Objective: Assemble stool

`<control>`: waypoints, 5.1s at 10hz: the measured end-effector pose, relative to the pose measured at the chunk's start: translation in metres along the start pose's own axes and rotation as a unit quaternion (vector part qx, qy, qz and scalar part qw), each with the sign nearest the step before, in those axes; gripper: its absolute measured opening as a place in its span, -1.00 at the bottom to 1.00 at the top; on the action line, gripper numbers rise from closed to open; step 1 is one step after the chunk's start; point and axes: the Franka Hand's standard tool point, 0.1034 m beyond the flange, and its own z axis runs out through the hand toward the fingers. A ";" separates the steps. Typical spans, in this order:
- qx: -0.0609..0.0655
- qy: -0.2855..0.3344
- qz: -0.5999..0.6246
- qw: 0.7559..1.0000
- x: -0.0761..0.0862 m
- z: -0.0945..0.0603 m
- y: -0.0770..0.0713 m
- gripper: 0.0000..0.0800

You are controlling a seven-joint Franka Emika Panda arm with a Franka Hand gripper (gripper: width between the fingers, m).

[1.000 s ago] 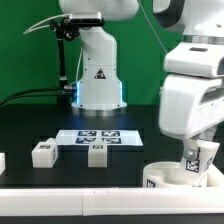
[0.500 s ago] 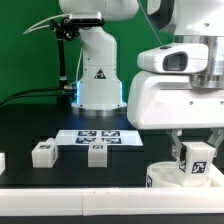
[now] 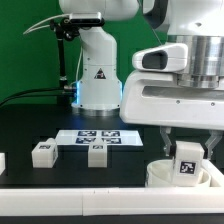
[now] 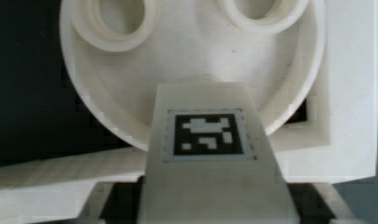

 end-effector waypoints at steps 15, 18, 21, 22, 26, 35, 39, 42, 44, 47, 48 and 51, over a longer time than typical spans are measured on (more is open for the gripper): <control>0.031 0.015 0.385 0.922 0.003 -0.048 0.035 0.62; 0.027 0.012 0.382 0.923 0.001 -0.041 0.034 0.62; 0.027 0.012 0.357 0.933 0.001 -0.041 0.035 0.62; 0.030 0.011 0.297 0.954 -0.001 -0.043 0.046 0.62; 0.028 0.018 0.121 0.992 -0.013 -0.043 0.061 0.62; 0.023 -0.027 -0.124 0.992 -0.042 -0.015 0.118 0.62; 0.012 -0.140 -0.109 0.984 -0.079 0.007 0.133 0.62; -0.005 -0.248 -0.101 0.963 -0.089 0.010 0.122 0.62; -0.007 -0.299 -0.097 0.949 -0.093 0.013 0.127 0.62; -0.014 -0.400 -0.076 0.913 -0.115 0.027 0.143 0.62; -0.020 -0.427 -0.064 0.902 -0.117 0.029 0.145 0.62; -0.020 -0.417 -0.066 0.906 -0.112 0.031 0.144 0.62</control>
Offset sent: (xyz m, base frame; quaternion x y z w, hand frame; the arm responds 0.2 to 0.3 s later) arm -0.0044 0.0131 -0.0078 0.1075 0.0274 0.4530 0.8846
